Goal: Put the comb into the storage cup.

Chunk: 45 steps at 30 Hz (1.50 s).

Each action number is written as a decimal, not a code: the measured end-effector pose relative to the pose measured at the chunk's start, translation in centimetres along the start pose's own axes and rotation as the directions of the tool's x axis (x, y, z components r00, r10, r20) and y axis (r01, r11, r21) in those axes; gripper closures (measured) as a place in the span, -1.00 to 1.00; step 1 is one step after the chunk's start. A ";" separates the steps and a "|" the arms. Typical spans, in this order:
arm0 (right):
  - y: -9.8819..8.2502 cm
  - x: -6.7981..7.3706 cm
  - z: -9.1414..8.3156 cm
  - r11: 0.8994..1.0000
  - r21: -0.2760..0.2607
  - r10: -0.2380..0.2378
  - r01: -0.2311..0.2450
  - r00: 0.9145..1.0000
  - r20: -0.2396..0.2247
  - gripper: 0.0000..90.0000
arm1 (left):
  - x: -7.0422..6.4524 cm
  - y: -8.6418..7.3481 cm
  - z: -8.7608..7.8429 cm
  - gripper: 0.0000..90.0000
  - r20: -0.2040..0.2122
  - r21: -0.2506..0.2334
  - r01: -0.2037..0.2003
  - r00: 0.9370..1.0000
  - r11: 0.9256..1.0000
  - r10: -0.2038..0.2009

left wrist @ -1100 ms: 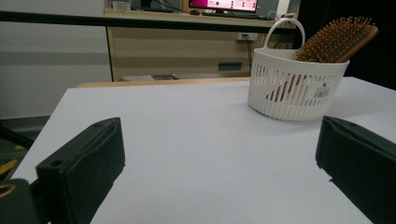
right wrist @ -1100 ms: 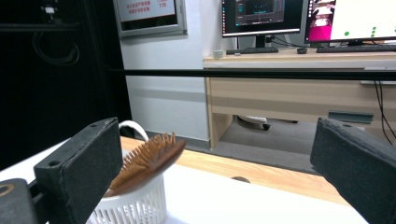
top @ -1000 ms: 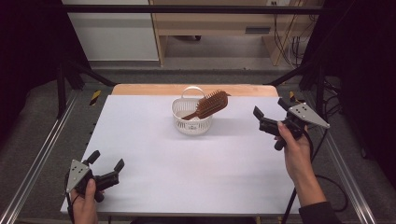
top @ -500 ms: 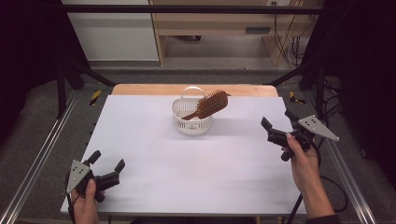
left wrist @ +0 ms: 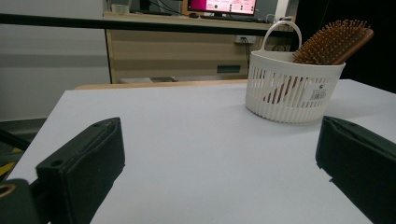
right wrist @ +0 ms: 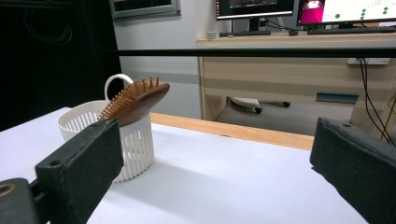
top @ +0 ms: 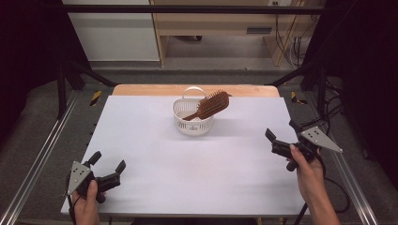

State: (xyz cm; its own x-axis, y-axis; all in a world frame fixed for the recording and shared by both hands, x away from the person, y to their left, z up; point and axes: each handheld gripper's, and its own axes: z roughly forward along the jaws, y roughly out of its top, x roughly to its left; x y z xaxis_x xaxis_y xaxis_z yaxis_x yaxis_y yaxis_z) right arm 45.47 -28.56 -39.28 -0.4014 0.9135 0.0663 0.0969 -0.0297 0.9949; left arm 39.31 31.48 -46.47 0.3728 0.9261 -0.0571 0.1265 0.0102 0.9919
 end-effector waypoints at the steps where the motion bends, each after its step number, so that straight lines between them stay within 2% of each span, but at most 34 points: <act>1: -0.2 0.0 -0.2 1.000 -0.001 0.001 -0.001 1.000 0.001 -0.94 | 0.0 0.0 0.0 -0.97 0.000 -0.001 0.000 1.000 1.000 0.000; 12: -2.2 -0.2 -1.5 1.000 0.022 -0.018 0.018 1.000 0.002 -0.94 | -0.3 0.0 0.1 -0.97 0.008 0.006 -0.007 1.000 1.000 0.007; 20: -3.9 -0.5 -2.5 0.999 0.034 -0.001 0.000 1.000 0.019 -0.93 | -0.5 0.0 0.2 -0.97 0.020 0.007 -0.014 1.000 1.000 0.014; 27: -4.9 -0.6 -2.9 0.999 0.039 0.011 -0.011 1.000 0.015 -0.93 | -0.7 0.0 0.3 -0.97 0.030 0.011 -0.018 0.999 1.000 0.018; 36: -5.9 0.4 -2.7 0.997 0.067 -0.024 0.025 1.000 -0.013 -0.93 | -0.6 0.1 0.2 -0.97 0.033 0.002 -0.012 0.999 1.000 0.012; 38: -6.2 0.7 -2.6 0.997 0.069 -0.017 0.019 1.000 -0.022 -0.93 | -0.4 0.1 0.1 -0.97 0.030 -0.005 -0.007 1.000 1.000 0.008; 42: -6.7 1.2 -2.3 0.996 0.082 -0.034 0.037 0.999 -0.039 -0.93 | -0.2 0.2 0.0 -0.97 0.021 -0.011 -0.003 1.000 1.000 0.003; 45: -6.8 1.6 -2.2 0.996 0.081 -0.041 0.045 0.998 -0.052 -0.93 | -0.3 0.1 0.1 -0.97 0.031 -0.008 -0.007 1.000 1.000 0.007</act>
State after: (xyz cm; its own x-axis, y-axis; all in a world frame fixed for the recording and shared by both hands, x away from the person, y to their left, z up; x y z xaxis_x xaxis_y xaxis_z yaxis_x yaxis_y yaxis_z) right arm 42.16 -27.84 -45.81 -0.4519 0.8916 0.0294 0.1523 0.0447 0.9873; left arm 39.26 31.17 -46.31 0.4017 0.9142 -0.0536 0.1166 0.0071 0.9932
